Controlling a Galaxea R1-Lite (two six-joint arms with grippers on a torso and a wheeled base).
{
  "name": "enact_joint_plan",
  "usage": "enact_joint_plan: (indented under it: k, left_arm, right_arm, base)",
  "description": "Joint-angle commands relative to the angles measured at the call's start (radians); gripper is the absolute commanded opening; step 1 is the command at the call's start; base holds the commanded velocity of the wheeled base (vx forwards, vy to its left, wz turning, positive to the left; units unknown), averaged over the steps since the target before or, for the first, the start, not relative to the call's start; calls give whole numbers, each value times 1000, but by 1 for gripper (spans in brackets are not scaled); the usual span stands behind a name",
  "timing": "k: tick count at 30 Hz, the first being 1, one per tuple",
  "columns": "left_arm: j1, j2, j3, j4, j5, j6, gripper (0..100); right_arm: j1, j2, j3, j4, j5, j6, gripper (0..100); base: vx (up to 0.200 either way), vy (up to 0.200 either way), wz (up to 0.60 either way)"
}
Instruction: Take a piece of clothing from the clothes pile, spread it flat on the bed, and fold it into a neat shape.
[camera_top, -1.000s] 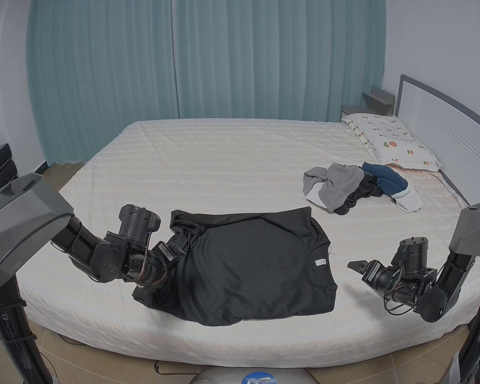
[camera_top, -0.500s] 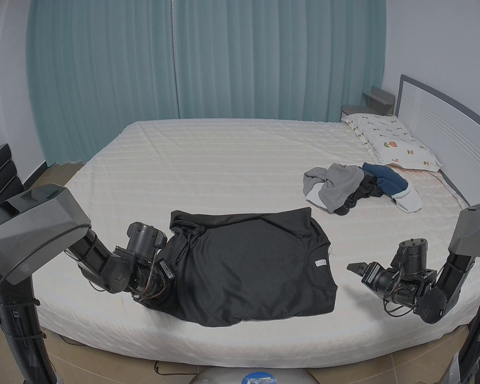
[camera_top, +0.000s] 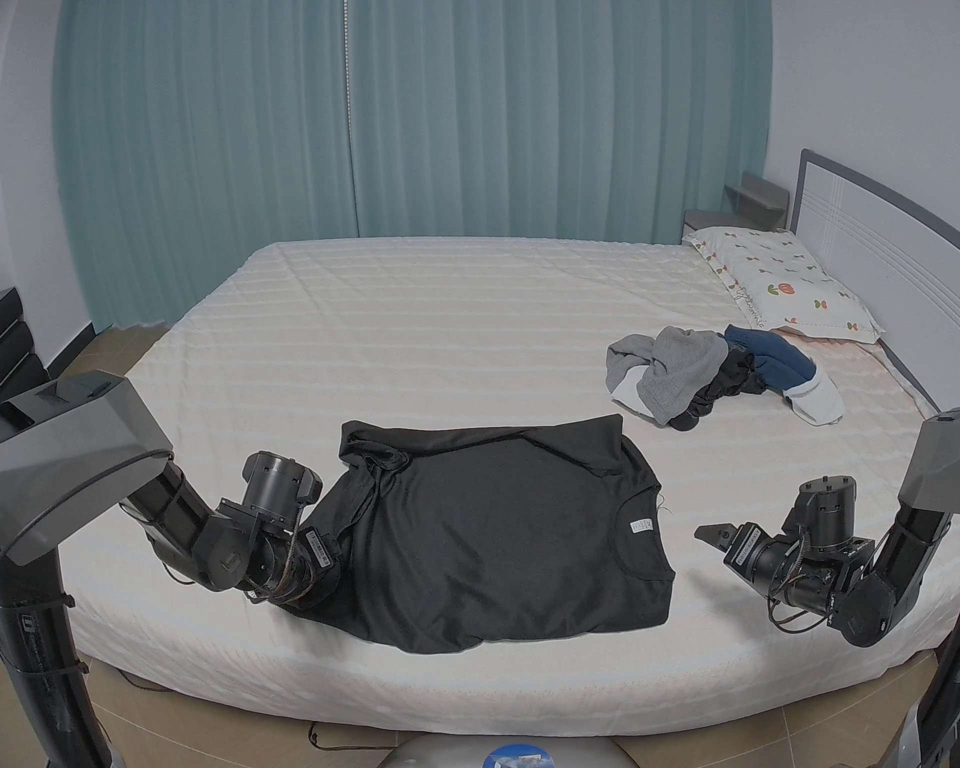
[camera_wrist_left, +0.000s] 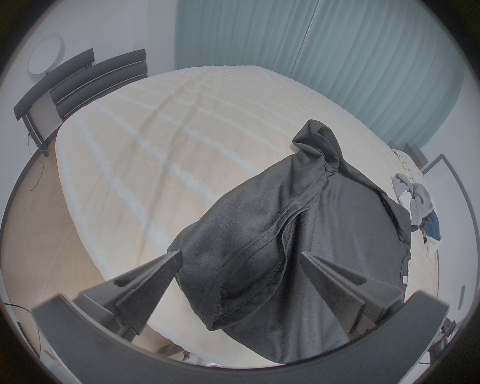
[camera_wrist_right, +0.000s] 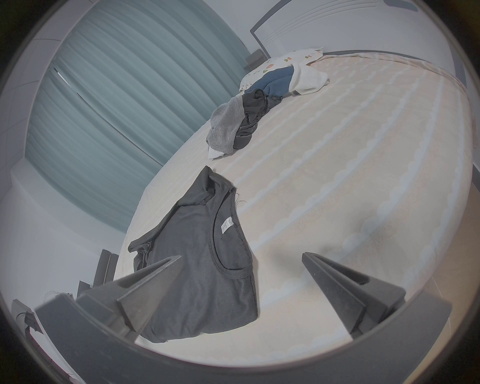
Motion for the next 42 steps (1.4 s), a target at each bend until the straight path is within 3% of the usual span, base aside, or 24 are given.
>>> enact_joint_plan:
  k: [1, 5, 6, 14, 19, 24, 32, 42]
  left_arm:
    - [-3, 12, 5, -4, 0, 0, 100]
    - [-7, 52, -4, -7, 2, 2, 100]
    - [-4, 60, -7, -5, 0, 2, 0]
    - [40, 29, -6, 4, 9, 23, 0]
    - [139, 2, -14, -5, 62, 86, 0]
    - [224, -28, -12, 9, 63, 151, 0]
    - [275, 11, -37, 18, 66, 166, 0]
    - [315, 29, -69, 177, 68, 187, 0]
  right_arm:
    - [2, 0, 1, 0, 0, -1, 100]
    - [2, 0, 1, 0, 0, -1, 100]
    - [2, -1, 1, 0, 0, -1, 100]
    - [2, -1, 1, 0, 0, -1, 100]
    - [0, -3, 1, 0, -2, -3, 100]
    - [2, 3, 1, 0, -2, -3, 100]
    - [2, 5, 0, 0, -3, -3, 100]
    - [28, 48, -27, 1, 3, -9, 100]
  base:
    - [0, 0, 0]
    - [0, 0, 0]
    - [0, 0, 0]
    - [0, 0, 0]
    - [0, 0, 0]
    - [0, 0, 0]
    - [0, 0, 0]
    - [0, 0, 0]
